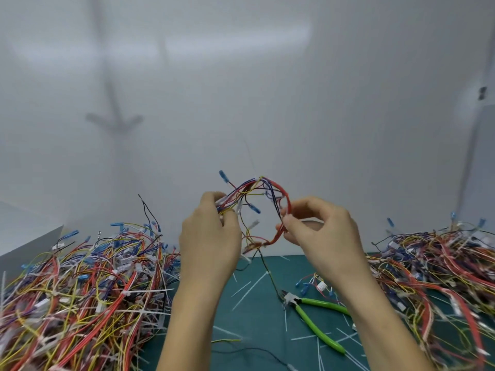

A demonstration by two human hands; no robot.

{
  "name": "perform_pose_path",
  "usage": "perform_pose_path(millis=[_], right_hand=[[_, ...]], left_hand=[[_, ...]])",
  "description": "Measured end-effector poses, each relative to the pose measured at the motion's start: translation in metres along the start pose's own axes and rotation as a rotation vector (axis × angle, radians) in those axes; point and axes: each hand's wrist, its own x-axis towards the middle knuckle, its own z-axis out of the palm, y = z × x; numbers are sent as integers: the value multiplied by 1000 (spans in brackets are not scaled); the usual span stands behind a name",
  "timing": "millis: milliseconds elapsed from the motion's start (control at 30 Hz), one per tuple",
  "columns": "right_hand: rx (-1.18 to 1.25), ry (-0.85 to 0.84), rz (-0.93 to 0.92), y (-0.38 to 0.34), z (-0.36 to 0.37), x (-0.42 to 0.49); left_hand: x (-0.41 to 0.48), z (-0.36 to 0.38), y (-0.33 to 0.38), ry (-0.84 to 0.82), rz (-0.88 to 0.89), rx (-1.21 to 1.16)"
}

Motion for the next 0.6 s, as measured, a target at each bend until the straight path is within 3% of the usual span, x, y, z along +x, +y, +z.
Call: perform_pose_path(millis=[133, 267, 433, 600], right_hand=[[-468, -114, 65, -2, -11, -1], [-745, -270, 114, -3, -13, -2], [-524, -198, -178, -16, -10, -5], [-418, -265, -161, -16, -2, -7]], left_hand=[[4, -7, -1, -12, -70, -233], [7, -11, -7, -74, -51, -317], [4, -9, -5, -110, 133, -189], [-1, -6, 5, -177, 296, -257]])
